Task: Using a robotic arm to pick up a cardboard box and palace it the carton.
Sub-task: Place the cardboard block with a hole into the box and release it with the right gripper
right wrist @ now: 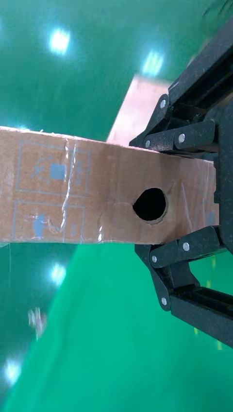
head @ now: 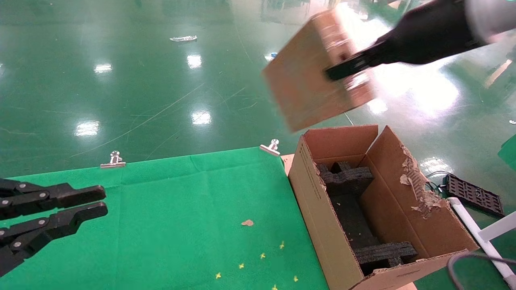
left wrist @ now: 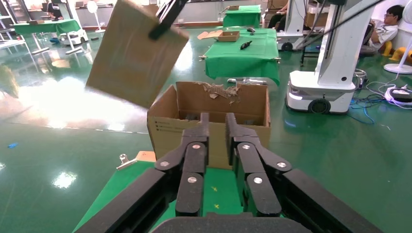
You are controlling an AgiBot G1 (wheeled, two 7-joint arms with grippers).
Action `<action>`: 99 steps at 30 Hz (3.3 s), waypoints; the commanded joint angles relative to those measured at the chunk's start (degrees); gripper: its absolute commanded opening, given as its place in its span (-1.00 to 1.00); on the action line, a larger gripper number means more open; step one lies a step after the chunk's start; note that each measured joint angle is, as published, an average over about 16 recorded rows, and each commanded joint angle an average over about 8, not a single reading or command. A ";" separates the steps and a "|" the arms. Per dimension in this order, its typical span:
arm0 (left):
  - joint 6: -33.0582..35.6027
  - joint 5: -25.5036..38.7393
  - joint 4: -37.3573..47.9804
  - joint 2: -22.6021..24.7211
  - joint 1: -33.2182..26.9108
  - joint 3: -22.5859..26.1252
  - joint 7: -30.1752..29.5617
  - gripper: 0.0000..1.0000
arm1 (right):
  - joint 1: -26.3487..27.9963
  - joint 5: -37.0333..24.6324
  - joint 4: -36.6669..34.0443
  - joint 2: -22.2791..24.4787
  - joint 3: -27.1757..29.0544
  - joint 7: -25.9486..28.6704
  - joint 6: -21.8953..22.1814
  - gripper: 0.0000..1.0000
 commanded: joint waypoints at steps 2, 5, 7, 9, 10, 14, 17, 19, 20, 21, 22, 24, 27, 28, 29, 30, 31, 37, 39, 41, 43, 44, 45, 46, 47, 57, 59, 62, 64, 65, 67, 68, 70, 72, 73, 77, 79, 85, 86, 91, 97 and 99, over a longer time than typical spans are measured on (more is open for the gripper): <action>0.00 -0.01 0.00 0.00 0.00 0.01 0.01 -1.00 | 2.45 -3.23 -2.80 1.38 -0.36 -1.22 -0.95 -1.00; -0.01 -0.02 0.00 -0.01 0.00 0.02 0.01 -0.51 | 3.10 -5.95 -5.66 2.47 -1.54 -1.72 -2.52 -1.00; -0.01 -0.02 0.00 -0.01 -0.01 0.03 0.01 -0.01 | 2.92 -7.24 -7.50 3.03 -2.37 -1.90 -3.51 -1.00; -0.02 -0.03 0.00 -0.02 -0.01 0.04 0.02 0.49 | 2.31 -8.17 -9.33 3.46 -3.19 -2.04 -4.31 -1.00; -0.02 -0.03 0.00 -0.02 -0.01 0.04 0.02 0.74 | 1.88 -8.48 -10.21 3.62 -3.57 -2.11 -4.63 -1.00; -0.02 -0.04 0.00 -0.02 -0.01 0.06 0.03 1.00 | -0.66 -9.05 -13.73 3.81 -4.96 -2.50 -5.35 -1.00; -0.03 -0.05 0.00 -0.03 -0.01 0.07 0.03 1.00 | -3.04 -9.08 -16.44 3.45 -5.90 -2.88 -5.53 -1.00; -0.03 -0.05 0.00 -0.03 -0.02 0.07 0.04 1.00 | -4.56 -9.04 -18.36 2.99 -6.45 -3.12 -5.69 -1.00; -0.03 -0.05 0.00 -0.03 -0.02 0.08 0.04 1.00 | -5.30 -9.05 -19.32 2.71 -6.73 -3.23 -5.75 -1.00; -0.04 -0.06 0.00 -0.03 -0.02 0.08 0.04 1.00 | -6.00 -9.03 -20.27 2.42 -6.97 -3.32 -5.81 -1.00; -0.04 -0.06 0.00 -0.03 -0.02 0.08 0.04 1.00 | -6.73 -9.02 -21.27 2.11 -7.20 -3.42 -5.82 -1.00; -0.04 -0.06 0.00 -0.04 -0.02 0.09 0.05 1.00 | -8.04 -9.07 -23.17 1.47 -7.62 -3.60 -5.72 -1.00; -0.04 -0.07 0.00 -0.04 -0.02 0.10 0.05 1.00 | -10.00 -9.01 -25.85 0.56 -8.09 -3.92 -5.33 -1.00; -0.05 -0.07 0.00 -0.04 -0.02 0.10 0.05 1.00 | -10.64 -8.95 -26.67 0.26 -8.21 -4.08 -5.15 -1.00; -0.05 -0.07 0.00 -0.04 -0.02 0.11 0.05 1.00 | -11.29 -8.91 -27.49 -0.06 -8.32 -4.25 -4.95 -1.00; -0.05 -0.08 0.00 -0.05 -0.02 0.11 0.06 1.00 | -11.92 -8.84 -28.26 -0.38 -8.42 -4.43 -4.76 -1.00; -0.05 -0.08 0.00 -0.05 -0.03 0.11 0.06 1.00 | -12.58 -8.74 -29.02 -0.70 -8.50 -4.62 -4.54 -1.00; -0.06 -0.09 0.00 -0.06 -0.03 0.14 0.07 1.00 | -17.29 -7.77 -33.81 -2.80 -8.66 -5.66 -2.09 -1.00; -0.06 -0.10 0.00 -0.06 -0.03 0.14 0.07 1.00 | -18.97 -7.31 -35.41 -3.51 -8.56 -6.07 -0.85 -1.00; -0.06 -0.10 0.00 -0.06 -0.03 0.15 0.07 1.00 | -20.58 -6.87 -36.87 -4.20 -8.43 -6.63 0.47 -1.00; -0.07 -0.11 0.00 -0.06 -0.03 0.16 0.08 1.00 | -22.18 -6.38 -38.20 -4.86 -8.25 -7.28 1.79 -1.00; -0.07 -0.11 0.00 -0.07 -0.03 0.16 0.08 1.00 | -23.00 -6.14 -38.83 -5.17 -8.17 -7.58 2.42 -1.00; -0.07 -0.11 0.00 -0.07 -0.04 0.16 0.08 1.00 | -23.83 -5.84 -39.43 -5.47 -8.05 -7.89 3.00 -1.00; -0.07 -0.11 0.00 -0.07 -0.04 0.17 0.08 1.00 | -24.68 -5.53 -39.98 -5.75 -7.92 -8.24 3.63 -1.00; -0.07 -0.12 0.00 -0.07 -0.04 0.17 0.08 1.00 | -25.57 -5.23 -40.51 -6.04 -7.79 -8.60 4.27 -1.00; -0.09 -0.14 0.00 -0.08 -0.04 0.20 0.10 1.00 | -36.35 -2.43 -43.94 -9.39 -6.32 -13.57 15.48 -1.00; -0.09 -0.14 0.00 -0.09 -0.05 0.21 0.10 1.00 | -38.53 -1.87 -44.53 -9.93 -5.99 -14.35 17.88 -1.00; -0.10 -0.15 0.00 -0.09 -0.05 0.22 0.11 1.00 | -40.98 -1.15 -45.25 -10.55 -5.55 -15.50 20.44 -1.00; -0.10 -0.16 0.00 -0.09 -0.05 0.23 0.11 1.00 | -42.09 -0.46 -45.60 -10.73 -5.13 -16.28 21.36 -0.88; -0.10 -0.16 0.00 -0.09 -0.05 0.23 0.11 1.00 | -42.53 -0.14 -45.74 -10.77 -4.94 -16.75 21.56 -0.63; -0.10 -0.16 0.00 -0.10 -0.05 0.24 0.12 1.00 | -43.02 0.47 -45.98 -10.78 -4.56 -17.69 21.68 -0.13; -0.10 -0.16 0.00 -0.10 -0.05 0.24 0.12 1.00 | -43.15 0.75 -46.09 -10.75 -4.39 -18.21 21.63 0.12; -0.11 -0.17 0.00 -0.10 -0.05 0.25 0.12 1.00 | -43.19 1.25 -46.32 -10.70 -4.07 -19.14 21.32 0.62; -0.11 -0.17 0.00 -0.10 -0.06 0.25 0.13 1.00 | -43.09 1.58 -46.61 -10.67 -3.86 -19.98 20.89 1.00; -0.11 -0.18 0.00 -0.11 -0.06 0.26 0.13 1.00 | -43.00 1.66 -46.79 -10.69 -3.80 -20.31 20.70 1.00; -0.12 -0.18 0.00 -0.11 -0.06 0.27 0.13 1.00 | -42.62 1.48 -47.81 -11.09 -3.91 -21.09 20.17 1.00; -0.12 -0.19 0.00 -0.11 -0.06 0.28 0.14 1.00 | -42.43 1.25 -48.36 -11.36 -4.05 -21.26 19.99 1.00; -0.13 -0.20 0.00 -0.12 -0.06 0.30 0.15 1.00 | -41.87 0.65 -49.76 -12.19 -4.43 -21.55 19.58 1.00; -0.13 -0.21 0.00 -0.12 -0.07 0.30 0.15 1.00 | -41.77 0.57 -49.95 -12.34 -4.47 -21.57 19.52 1.00; -0.14 -0.22 0.00 -0.13 -0.07 0.32 0.16 1.00 | -41.36 0.19 -50.77 -13.08 -4.72 -21.61 19.23 1.00; -0.15 -0.23 0.00 -0.14 -0.07 0.34 0.17 1.00 | -41.06 -0.11 -51.44 -13.72 -4.91 -21.79 19.09 1.00; -0.15 -0.23 0.00 -0.14 -0.08 0.34 0.17 1.00 | -41.03 -0.16 -51.61 -13.87 -4.94 -21.87 19.06 1.00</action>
